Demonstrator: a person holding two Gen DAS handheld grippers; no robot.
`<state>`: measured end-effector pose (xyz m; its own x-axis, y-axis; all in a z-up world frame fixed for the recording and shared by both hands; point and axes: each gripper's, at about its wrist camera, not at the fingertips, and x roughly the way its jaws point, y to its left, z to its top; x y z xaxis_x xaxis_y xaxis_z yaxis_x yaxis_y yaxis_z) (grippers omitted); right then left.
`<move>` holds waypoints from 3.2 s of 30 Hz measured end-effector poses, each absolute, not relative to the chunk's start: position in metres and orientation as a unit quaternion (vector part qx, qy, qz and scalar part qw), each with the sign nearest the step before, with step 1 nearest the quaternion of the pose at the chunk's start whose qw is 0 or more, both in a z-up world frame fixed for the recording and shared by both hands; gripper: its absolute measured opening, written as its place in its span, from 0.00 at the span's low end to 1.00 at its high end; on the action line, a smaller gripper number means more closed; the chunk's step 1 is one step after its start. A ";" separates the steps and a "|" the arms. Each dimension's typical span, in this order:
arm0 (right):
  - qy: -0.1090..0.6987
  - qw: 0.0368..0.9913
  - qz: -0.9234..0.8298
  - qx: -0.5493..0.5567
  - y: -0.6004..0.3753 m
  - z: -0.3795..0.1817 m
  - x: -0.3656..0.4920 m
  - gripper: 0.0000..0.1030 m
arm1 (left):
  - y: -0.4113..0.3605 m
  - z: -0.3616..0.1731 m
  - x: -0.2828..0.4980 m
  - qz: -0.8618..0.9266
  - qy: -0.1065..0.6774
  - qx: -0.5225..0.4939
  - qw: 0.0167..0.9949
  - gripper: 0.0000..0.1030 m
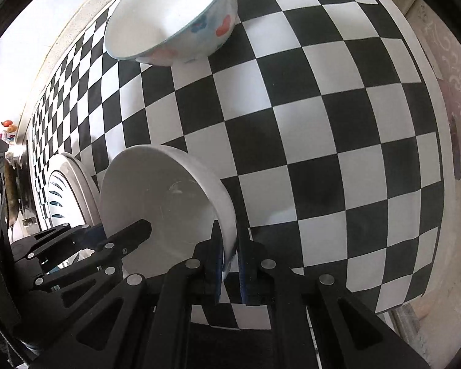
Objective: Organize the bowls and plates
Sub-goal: 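Lift the plain white bowl with both grippers toward another white bowl, then lower the held white bowl into the other white bowl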
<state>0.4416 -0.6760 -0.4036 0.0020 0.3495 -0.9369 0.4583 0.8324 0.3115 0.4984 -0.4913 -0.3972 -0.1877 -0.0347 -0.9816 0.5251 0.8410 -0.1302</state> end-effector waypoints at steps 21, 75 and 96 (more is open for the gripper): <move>0.662 0.692 -0.035 0.285 -0.709 -0.332 0.455 0.52 | -0.449 -0.298 0.517 -0.211 0.700 0.138 0.668 0.23; 0.641 0.672 -0.024 0.371 -0.780 -0.395 0.704 0.12 | -0.563 -0.336 0.777 -0.229 0.682 0.090 0.689 0.24; 0.590 0.726 -0.010 0.353 -0.723 -0.273 0.561 0.12 | -0.500 -0.219 0.638 -0.303 0.611 0.098 0.724 0.24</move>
<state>0.5611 -0.7231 -0.2730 0.3028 0.4023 -0.8640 0.4301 0.7513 0.5005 0.6385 -0.4998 -0.2189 0.0682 -0.3189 -0.9453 0.5598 0.7966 -0.2283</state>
